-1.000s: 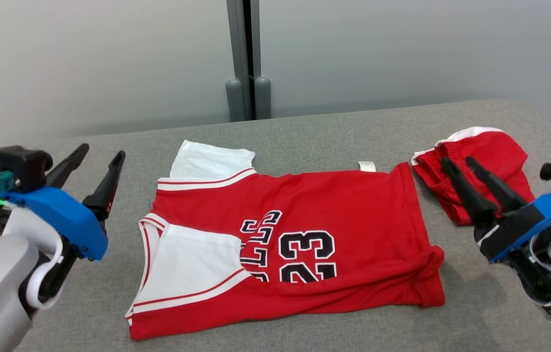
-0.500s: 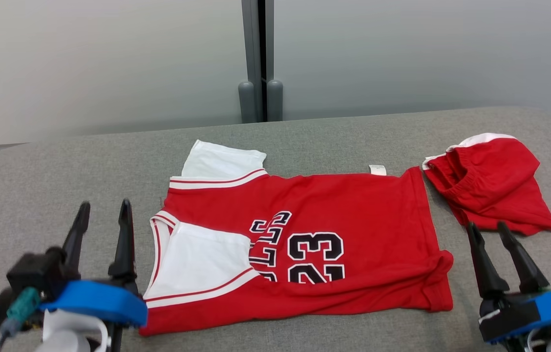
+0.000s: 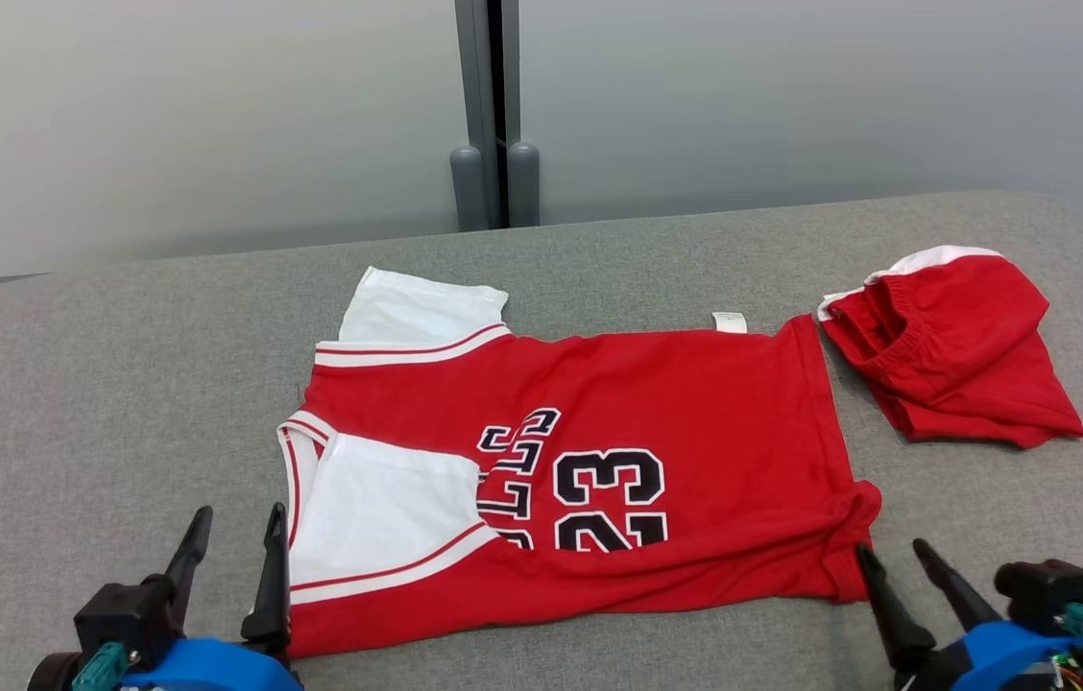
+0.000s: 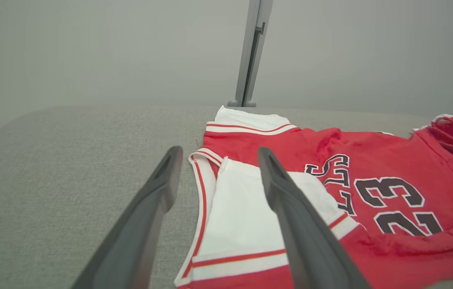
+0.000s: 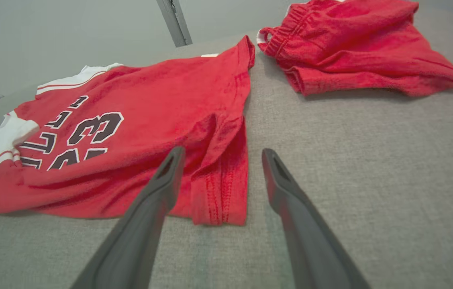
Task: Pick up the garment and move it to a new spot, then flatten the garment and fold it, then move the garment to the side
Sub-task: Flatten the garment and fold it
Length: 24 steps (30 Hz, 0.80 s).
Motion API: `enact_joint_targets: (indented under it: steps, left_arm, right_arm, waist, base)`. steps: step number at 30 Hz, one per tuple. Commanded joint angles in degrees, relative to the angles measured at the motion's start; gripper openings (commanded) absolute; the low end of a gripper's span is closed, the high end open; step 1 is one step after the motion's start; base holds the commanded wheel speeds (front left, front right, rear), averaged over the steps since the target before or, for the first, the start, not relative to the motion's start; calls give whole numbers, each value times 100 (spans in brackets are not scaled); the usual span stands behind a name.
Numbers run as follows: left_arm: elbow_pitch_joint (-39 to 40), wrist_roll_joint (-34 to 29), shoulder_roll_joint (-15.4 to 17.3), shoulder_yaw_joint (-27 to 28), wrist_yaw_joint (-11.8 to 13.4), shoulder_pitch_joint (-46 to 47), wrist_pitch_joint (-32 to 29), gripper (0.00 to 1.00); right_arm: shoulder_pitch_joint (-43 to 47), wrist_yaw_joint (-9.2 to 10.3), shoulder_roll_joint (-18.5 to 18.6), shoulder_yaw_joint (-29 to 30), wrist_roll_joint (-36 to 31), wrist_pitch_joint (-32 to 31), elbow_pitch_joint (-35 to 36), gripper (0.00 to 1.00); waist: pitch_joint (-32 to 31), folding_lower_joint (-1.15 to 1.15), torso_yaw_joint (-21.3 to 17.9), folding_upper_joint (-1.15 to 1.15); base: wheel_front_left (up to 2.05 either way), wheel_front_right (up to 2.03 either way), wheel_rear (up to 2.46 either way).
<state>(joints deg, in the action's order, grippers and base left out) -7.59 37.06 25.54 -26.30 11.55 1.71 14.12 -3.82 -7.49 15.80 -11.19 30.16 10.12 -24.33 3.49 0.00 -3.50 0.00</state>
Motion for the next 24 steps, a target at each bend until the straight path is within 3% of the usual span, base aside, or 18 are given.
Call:
enact_joint_targets:
  steps: [1, 14, 20, 24]
  left_arm:
    - [-112, -23, 0, -26, 23, 130, -98, 100]
    - [-947, 611, 77, -475, -295, 397, -2054, 100]
    - [-1217, 736, 112, -496, -213, 537, -2525, 100]
    - [-1256, 915, 85, -635, -327, 434, -2943, 100]
  right_arm:
    - [-175, -1, 54, -130, -76, -148, -156, 100]
    - [-791, -1, -144, -405, -192, -900, -1217, 100]
    - [-975, -1, -244, -541, -220, -1012, -1461, 100]
    - [-1074, -1, -307, -672, -210, -1090, -1615, 100]
  waist:
    - [-1, 0, 5, 0]
    - [151, 0, 15, 0]
    - [219, 0, -76, 0]
    - [241, 0, -110, 0]
  base:
    - [0, 0, 0]
    - [0, 0, 0]
    - [0, 0, 0]
    - [0, 0, 0]
